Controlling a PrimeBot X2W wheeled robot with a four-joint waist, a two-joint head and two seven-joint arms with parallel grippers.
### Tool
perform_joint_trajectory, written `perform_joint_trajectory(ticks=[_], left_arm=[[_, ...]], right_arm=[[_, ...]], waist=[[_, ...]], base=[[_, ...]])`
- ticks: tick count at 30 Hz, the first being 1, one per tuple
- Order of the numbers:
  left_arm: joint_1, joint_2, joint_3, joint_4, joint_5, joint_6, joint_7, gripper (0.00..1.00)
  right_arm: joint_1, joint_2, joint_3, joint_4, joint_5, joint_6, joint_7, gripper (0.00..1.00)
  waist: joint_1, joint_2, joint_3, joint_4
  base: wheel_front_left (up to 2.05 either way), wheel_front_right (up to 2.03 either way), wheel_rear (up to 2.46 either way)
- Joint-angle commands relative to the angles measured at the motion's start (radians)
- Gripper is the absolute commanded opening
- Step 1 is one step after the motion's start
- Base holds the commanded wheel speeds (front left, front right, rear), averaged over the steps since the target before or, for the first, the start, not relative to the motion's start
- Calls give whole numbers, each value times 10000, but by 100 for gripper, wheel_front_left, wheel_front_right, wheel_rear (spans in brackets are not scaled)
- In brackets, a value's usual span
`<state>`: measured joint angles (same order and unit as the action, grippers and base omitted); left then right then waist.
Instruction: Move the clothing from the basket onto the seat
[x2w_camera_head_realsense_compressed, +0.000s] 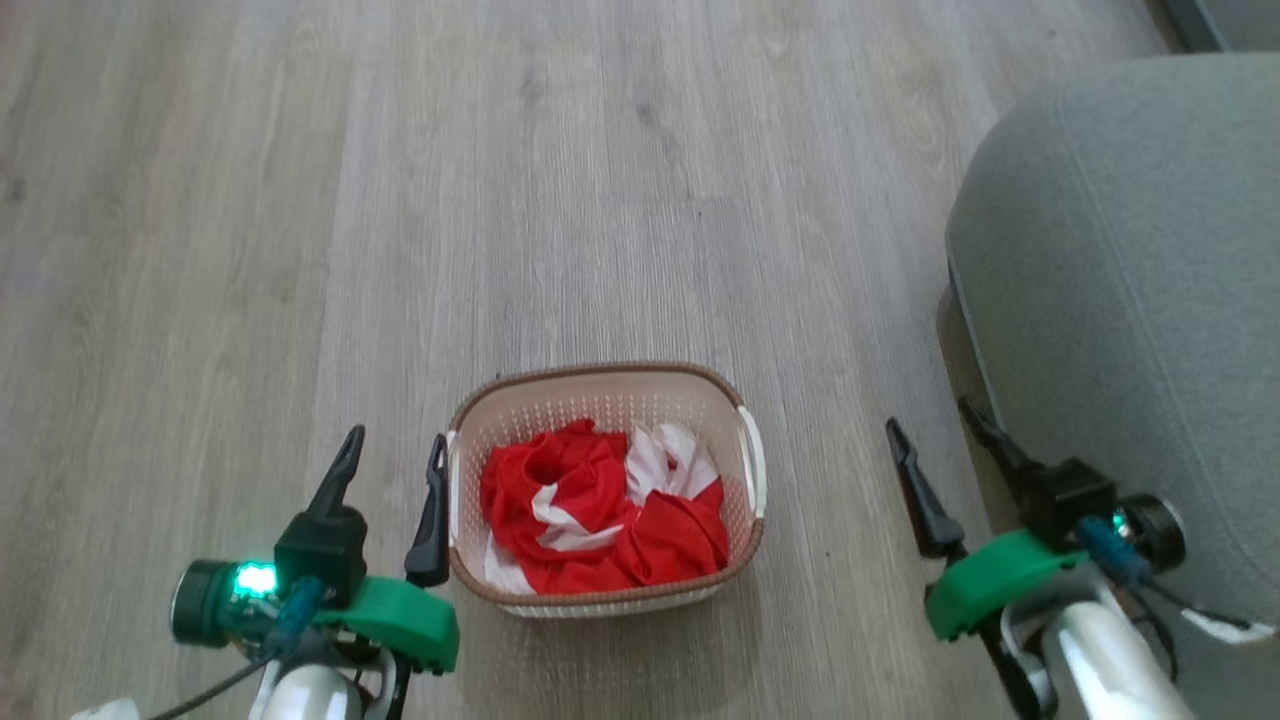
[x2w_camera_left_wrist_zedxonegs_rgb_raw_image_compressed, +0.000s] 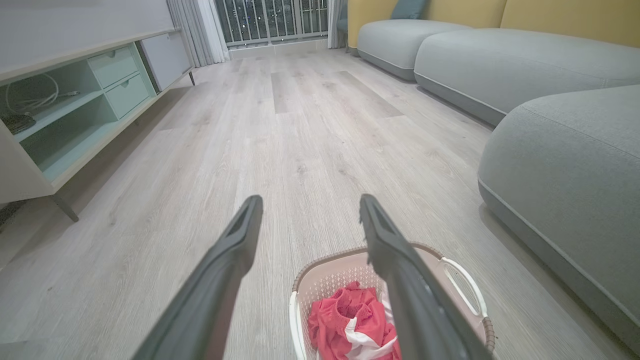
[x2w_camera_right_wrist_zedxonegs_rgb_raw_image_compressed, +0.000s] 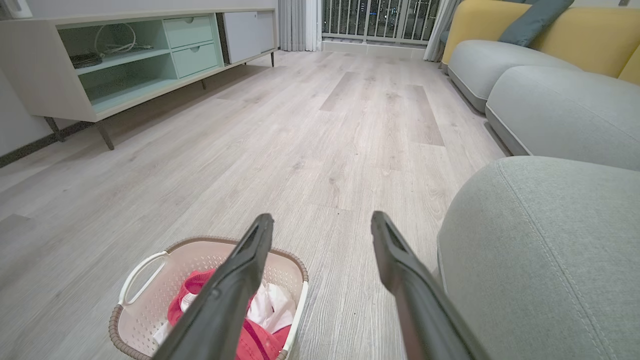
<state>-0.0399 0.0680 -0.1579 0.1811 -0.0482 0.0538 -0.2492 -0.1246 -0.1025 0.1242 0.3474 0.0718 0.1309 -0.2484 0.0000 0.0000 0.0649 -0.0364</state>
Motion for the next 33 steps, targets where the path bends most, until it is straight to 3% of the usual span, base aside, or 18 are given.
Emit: perform_joint_trajectory(ticks=[1, 5, 11, 19, 25, 33], left_arm=[[-646, -9, 370, -333, 84, -92, -126, 100], [-1135, -38, 316, -293, 130, -265, -126, 100], [-2527, -4, 169, -192, 340, -561, -126, 100], [-5336, 171, -692, 2731, 1007, -1110, -111, 100], [-7600, 192, -1365, 5356, 1684, -1290, 842, 100], [-9187, 57, -1795, 7424, 1913, -1390, 2392, 100]], right_arm=[[-605, 19, 34, -407, 204, -2, -134, 100], [-1009, 56, -440, -764, 287, -2, -134, 100], [-2183, 115, -1042, -1489, 337, -2, -134, 100], [-3943, 182, -1496, -2200, 406, -2, -134, 100], [-4627, 350, -1494, -2414, 522, -2, -134, 100], [-4645, 486, -1270, -2388, 747, -2, -134, 100]], waist=[[0, 0, 264, -23], [0, 0, 1196, -46], [0, 0, 3743, -66], [0, 0, 6803, -267], [0, 0, 7834, -796], [0, 0, 8204, -1368]], base=[[0, 0, 0], [0, 0, 0], [0, 0, 0], [0, 0, 0], [0, 0, 0], [0, 0, 0]])
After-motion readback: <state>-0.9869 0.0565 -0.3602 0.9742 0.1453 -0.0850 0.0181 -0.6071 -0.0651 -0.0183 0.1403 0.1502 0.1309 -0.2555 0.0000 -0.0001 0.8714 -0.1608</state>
